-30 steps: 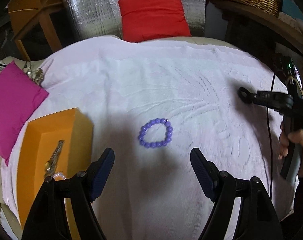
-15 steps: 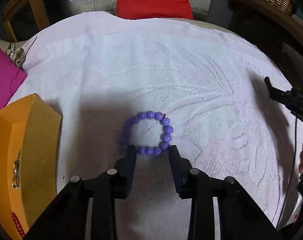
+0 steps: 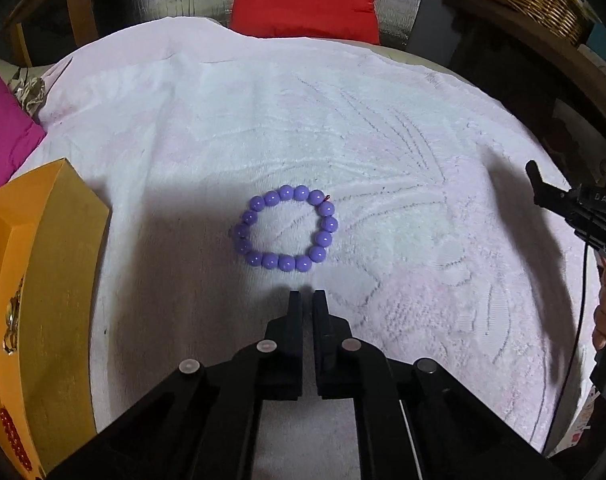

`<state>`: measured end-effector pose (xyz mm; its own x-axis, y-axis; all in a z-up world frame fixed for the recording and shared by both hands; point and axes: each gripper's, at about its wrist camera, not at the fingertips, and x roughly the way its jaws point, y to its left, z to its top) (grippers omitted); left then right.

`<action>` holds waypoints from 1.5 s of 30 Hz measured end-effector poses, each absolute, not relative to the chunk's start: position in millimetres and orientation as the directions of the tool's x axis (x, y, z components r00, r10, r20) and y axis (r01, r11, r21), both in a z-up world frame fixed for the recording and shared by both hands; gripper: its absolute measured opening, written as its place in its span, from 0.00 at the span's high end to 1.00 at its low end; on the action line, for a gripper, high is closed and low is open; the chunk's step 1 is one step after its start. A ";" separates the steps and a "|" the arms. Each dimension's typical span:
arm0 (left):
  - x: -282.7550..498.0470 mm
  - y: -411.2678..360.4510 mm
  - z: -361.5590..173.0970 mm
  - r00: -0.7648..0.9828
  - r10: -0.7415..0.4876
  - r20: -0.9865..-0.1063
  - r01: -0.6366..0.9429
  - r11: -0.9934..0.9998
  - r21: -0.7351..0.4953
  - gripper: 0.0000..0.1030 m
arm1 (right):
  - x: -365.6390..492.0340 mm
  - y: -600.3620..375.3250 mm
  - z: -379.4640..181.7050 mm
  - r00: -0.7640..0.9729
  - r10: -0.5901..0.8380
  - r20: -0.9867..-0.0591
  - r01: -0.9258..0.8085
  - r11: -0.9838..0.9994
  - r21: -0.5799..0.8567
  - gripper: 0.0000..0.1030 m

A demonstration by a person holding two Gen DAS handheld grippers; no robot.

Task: Organize jewelry
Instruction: 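Grasp the black ring with the right tool while the left tool grasps the purple bead bracelet, then lift the ring and purple bracelet and carry them over the orange box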

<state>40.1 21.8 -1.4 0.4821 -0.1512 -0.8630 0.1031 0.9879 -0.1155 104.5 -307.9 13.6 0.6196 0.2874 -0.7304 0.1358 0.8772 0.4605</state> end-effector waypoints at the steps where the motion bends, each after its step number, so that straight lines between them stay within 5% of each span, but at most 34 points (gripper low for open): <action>1: 40.8 20.6 2.0 0.487 -0.153 -0.860 0.112 0.987 -0.112 0.96 | 102.6 -310.1 13.6 0.620 0.288 -0.730 0.139 0.875 0.463 0.90; 11: 70.9 3.4 5.6 0.495 -0.109 -0.862 0.113 0.992 -0.061 0.95 | 94.9 -321.4 16.6 0.630 0.281 -0.724 0.154 0.869 0.471 0.90; 20: 83.0 2.4 1.0 0.495 -0.144 -0.857 0.098 0.989 -0.109 0.82 | 94.8 -322.6 15.1 0.622 0.283 -0.730 0.144 0.875 0.463 0.90; 45: 22.1 -15.9 14.4 0.552 -0.066 -0.831 0.121 0.993 0.001 0.91 | 81.2 -325.7 31.6 0.652 0.278 -0.705 0.129 0.876 0.465 0.90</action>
